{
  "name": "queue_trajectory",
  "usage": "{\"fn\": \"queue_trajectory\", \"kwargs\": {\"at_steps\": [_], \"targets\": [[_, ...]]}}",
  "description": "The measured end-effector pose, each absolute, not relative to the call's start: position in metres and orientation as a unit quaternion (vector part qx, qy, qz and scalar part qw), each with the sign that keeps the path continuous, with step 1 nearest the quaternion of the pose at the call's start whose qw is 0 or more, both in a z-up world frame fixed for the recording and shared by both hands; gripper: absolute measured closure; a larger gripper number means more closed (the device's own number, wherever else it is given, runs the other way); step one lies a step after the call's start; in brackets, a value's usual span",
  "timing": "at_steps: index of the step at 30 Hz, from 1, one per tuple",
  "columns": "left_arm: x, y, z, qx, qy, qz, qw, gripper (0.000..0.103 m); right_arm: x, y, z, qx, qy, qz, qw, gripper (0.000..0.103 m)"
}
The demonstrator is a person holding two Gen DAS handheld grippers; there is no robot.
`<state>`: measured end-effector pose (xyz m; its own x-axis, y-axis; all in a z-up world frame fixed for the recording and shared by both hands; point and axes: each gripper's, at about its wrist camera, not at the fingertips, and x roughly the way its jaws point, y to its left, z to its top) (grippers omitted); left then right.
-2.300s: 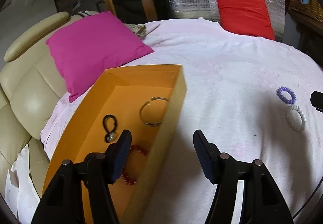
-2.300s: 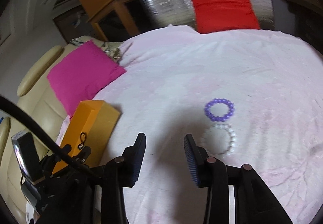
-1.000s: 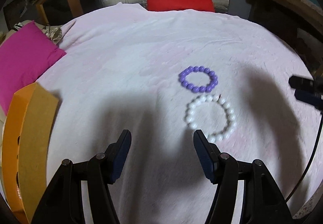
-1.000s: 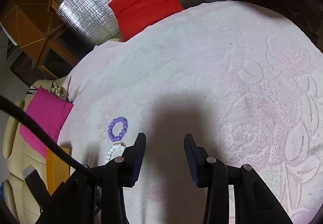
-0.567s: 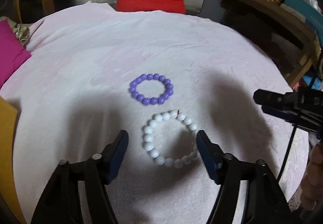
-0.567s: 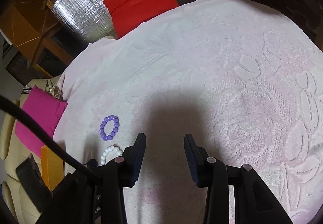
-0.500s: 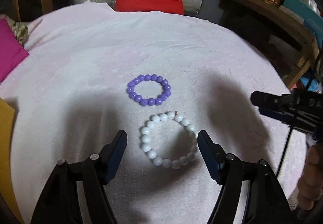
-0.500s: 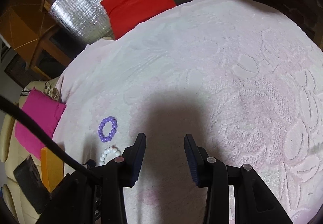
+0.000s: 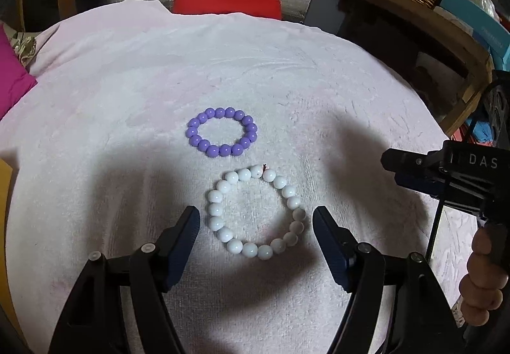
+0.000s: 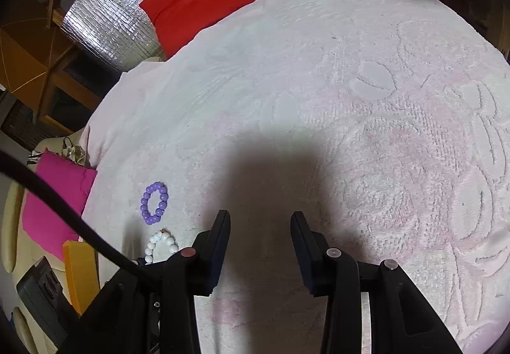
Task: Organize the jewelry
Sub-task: 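Close the left tool on the white bead bracelet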
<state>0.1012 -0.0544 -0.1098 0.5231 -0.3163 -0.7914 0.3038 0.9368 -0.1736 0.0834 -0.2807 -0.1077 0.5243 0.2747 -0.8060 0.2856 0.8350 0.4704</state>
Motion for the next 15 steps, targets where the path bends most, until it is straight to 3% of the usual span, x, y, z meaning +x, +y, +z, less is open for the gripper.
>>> {"fn": "queue_trajectory", "kwargs": {"at_steps": [15], "targets": [[0.1019, -0.0551, -0.1109, 0.000, 0.451, -0.169, 0.876, 0.030, 0.0851, -0.2743, -0.1073, 0.273, 0.490, -0.007, 0.828, 0.061]]}}
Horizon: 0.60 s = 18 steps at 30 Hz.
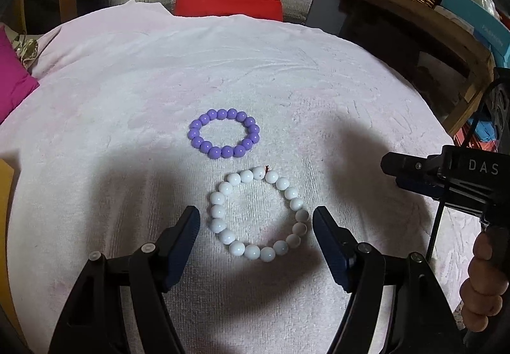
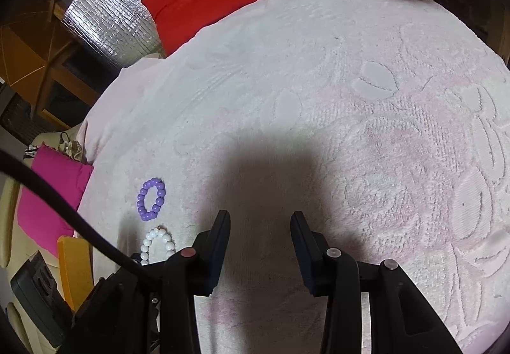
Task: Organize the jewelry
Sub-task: 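Close the left tool on the white bead bracelet, then grasp the purple bead bracelet with the right tool while the left opens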
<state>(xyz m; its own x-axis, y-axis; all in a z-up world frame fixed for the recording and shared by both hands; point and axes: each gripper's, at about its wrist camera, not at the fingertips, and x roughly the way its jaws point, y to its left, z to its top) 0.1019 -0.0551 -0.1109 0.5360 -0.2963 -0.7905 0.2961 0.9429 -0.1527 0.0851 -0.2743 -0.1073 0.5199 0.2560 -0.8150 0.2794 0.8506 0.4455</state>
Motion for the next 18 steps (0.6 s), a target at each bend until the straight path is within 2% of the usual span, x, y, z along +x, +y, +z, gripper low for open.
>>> {"fn": "queue_trajectory", "kwargs": {"at_steps": [2, 3, 7, 9, 15, 18], "targets": [[0.102, -0.056, -0.111, 0.005, 0.450, -0.166, 0.877, 0.034, 0.085, -0.274, -0.108, 0.271, 0.491, -0.007, 0.828, 0.061], [0.102, -0.056, -0.111, 0.006, 0.449, -0.165, 0.878, 0.042, 0.085, -0.273, -0.108, 0.269, 0.491, -0.006, 0.829, 0.061], [0.104, -0.047, -0.110, -0.005, 0.451, -0.157, 0.879, 0.060, 0.085, -0.271, -0.108, 0.268, 0.491, -0.006, 0.829, 0.061], [0.105, -0.042, -0.110, -0.005, 0.451, -0.147, 0.880, 0.078, 0.085, -0.268, -0.107, 0.266, 0.490, -0.006, 0.830, 0.061], [0.109, -0.017, -0.105, -0.023, 0.449, -0.121, 0.885, 0.093, 0.087, -0.252, -0.101, 0.252, 0.479, 0.005, 0.840, 0.061], [0.111, -0.002, -0.107, -0.033, 0.458, -0.105, 0.882, 0.093, 0.088, -0.239, -0.096, 0.235, 0.469, 0.015, 0.851, 0.061]]}}
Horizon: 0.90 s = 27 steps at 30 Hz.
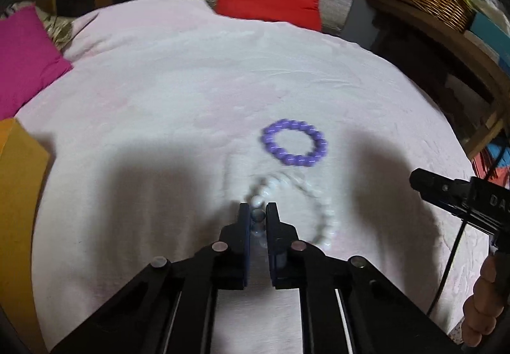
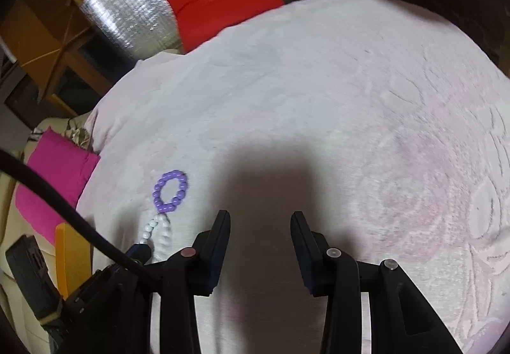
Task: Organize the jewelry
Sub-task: 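Grasp the purple bead bracelet with the right tool while the left opens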
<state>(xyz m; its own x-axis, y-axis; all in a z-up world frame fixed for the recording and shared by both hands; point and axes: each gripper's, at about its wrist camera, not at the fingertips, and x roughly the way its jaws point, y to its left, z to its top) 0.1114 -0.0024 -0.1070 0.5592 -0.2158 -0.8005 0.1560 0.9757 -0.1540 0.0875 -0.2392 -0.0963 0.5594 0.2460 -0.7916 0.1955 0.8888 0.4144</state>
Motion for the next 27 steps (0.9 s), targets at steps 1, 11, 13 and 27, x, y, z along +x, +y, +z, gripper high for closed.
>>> {"fn": "queue_trajectory", "kwargs": {"at_steps": [1, 11, 13, 27], "targets": [[0.112, 0.002, -0.108, -0.035, 0.460, -0.100, 0.882, 0.093, 0.088, -0.231, -0.094, 0.227, 0.463, 0.022, 0.857, 0.061], [0.111, 0.035, -0.101, -0.045, 0.455, -0.065, 0.887, 0.094, 0.112, -0.166, -0.088, 0.187, 0.444, 0.098, 0.871, 0.044], [0.112, 0.038, -0.101, -0.045, 0.454, -0.061, 0.888, 0.094, 0.120, -0.154, -0.089, 0.169, 0.440, 0.099, 0.876, 0.042], [0.112, 0.073, -0.104, -0.069, 0.477, -0.068, 0.874, 0.094, 0.152, -0.117, -0.112, 0.040, 0.450, 0.035, 0.891, 0.071]]}}
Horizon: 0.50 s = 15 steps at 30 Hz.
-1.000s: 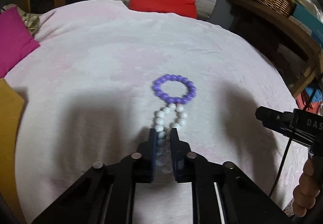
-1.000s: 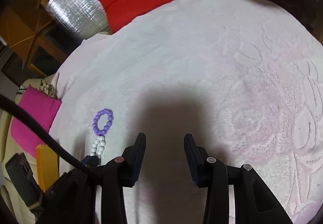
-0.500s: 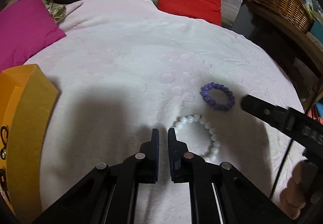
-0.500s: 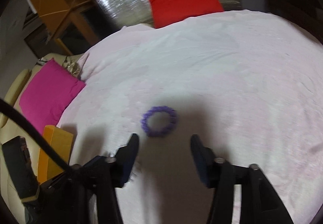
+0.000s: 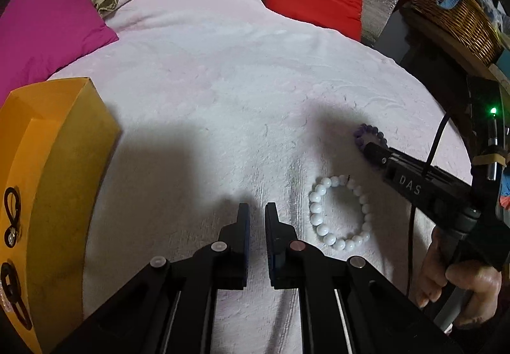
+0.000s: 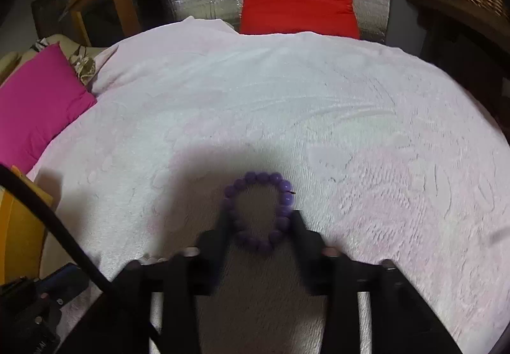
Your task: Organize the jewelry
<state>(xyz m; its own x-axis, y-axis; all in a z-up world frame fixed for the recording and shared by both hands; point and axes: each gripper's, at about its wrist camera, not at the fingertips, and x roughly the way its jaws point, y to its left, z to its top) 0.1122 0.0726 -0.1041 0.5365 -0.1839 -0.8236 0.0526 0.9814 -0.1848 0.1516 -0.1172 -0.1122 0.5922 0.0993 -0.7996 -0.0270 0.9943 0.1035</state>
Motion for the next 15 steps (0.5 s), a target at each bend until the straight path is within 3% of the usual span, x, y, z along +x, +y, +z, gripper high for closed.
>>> {"fn": "queue_trajectory", "kwargs": {"at_steps": [4, 6, 11, 15], "targets": [[0.112, 0.069, -0.102, -0.065, 0.476, -0.082, 0.873, 0.086, 0.150, -0.126, -0.111, 0.046, 0.449, 0.039, 0.891, 0.086], [0.112, 0.066, -0.101, -0.065, 0.473, -0.089, 0.874, 0.072, 0.149, -0.132, -0.112, 0.049, 0.455, 0.042, 0.888, 0.090], [0.111, 0.056, -0.100, -0.062, 0.475, -0.098, 0.872, 0.047, 0.144, -0.161, -0.112, 0.096, 0.466, 0.057, 0.878, 0.091], [0.111, 0.042, -0.100, -0.044, 0.478, -0.114, 0.870, 0.046, 0.136, -0.185, -0.110, 0.118, 0.470, 0.063, 0.872, 0.091]]}}
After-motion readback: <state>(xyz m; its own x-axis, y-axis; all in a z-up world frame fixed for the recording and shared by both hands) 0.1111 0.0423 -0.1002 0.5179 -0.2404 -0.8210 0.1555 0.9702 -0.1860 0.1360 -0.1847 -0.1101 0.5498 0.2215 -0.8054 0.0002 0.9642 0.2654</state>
